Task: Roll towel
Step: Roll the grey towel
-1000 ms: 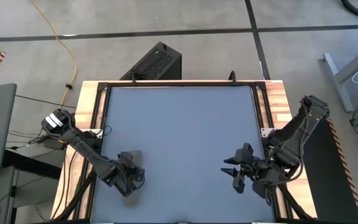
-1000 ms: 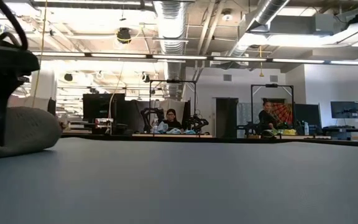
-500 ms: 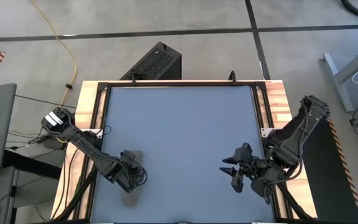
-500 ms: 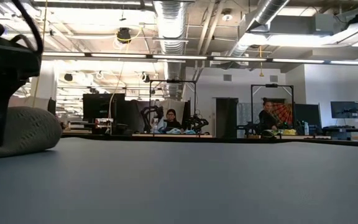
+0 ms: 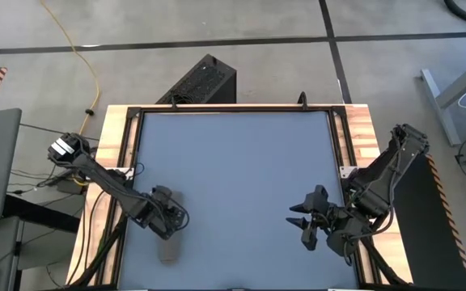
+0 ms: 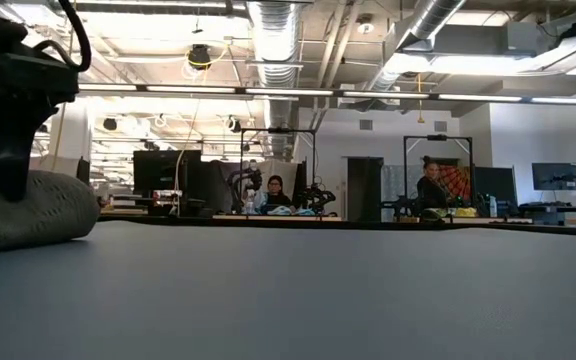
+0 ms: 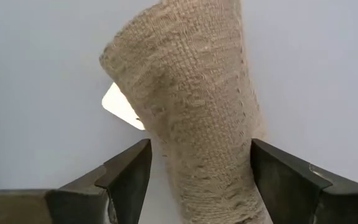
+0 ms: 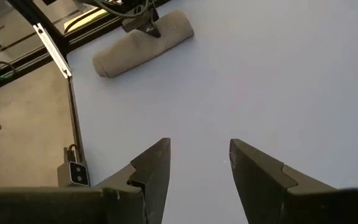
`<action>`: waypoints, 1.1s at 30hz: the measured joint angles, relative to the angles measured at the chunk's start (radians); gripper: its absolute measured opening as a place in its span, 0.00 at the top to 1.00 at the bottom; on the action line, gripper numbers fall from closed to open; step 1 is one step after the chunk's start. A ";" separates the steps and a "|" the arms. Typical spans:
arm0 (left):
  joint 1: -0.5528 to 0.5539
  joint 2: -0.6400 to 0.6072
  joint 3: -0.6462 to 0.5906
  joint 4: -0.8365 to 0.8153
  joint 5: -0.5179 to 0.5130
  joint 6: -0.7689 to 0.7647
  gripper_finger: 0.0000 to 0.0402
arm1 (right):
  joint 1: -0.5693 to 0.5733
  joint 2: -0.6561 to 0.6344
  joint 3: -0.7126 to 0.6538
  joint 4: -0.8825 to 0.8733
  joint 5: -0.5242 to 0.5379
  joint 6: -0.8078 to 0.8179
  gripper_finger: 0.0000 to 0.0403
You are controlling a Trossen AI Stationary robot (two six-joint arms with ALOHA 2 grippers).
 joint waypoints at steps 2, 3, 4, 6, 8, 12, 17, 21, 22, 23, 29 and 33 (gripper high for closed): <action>0.007 0.000 0.000 -0.008 0.018 0.026 0.37 | 0.000 0.000 0.000 0.001 -0.001 -0.012 0.53; 0.011 0.000 0.000 -0.009 0.029 0.042 0.37 | 0.000 0.000 0.000 0.002 -0.001 -0.015 0.53; 0.015 0.000 0.000 -0.009 0.037 0.055 0.37 | 0.000 0.000 0.000 0.001 -0.001 -0.018 0.53; 0.025 0.000 0.000 -0.009 0.046 0.074 0.37 | 0.000 0.000 0.000 0.001 -0.001 -0.023 0.53; 0.037 0.000 0.001 -0.010 0.052 0.098 0.37 | 0.000 0.000 0.000 0.001 -0.001 -0.027 0.53; 0.062 0.000 0.001 -0.040 0.085 0.150 0.37 | 0.000 0.000 0.000 0.001 -0.001 -0.039 0.53; 0.081 -0.019 0.002 -0.059 0.095 0.165 0.37 | 0.000 0.000 0.000 0.001 -0.001 -0.041 0.53; 0.081 -0.050 0.002 -0.069 0.047 0.166 0.37 | 0.000 0.000 0.000 0.001 -0.001 -0.041 0.53; 0.082 -0.063 0.002 -0.074 0.040 0.168 0.37 | 0.000 0.000 0.000 0.001 -0.001 -0.041 0.53; 0.086 -0.074 0.002 -0.076 0.038 0.173 0.37 | 0.000 0.000 0.000 0.001 -0.001 -0.041 0.53; 0.098 -0.147 0.002 -0.076 0.028 0.197 0.37 | 0.000 0.000 0.000 -0.003 -0.001 -0.043 0.53; 0.099 -0.178 0.002 -0.075 0.011 0.184 0.37 | -0.001 0.000 0.000 -0.003 -0.001 -0.047 0.53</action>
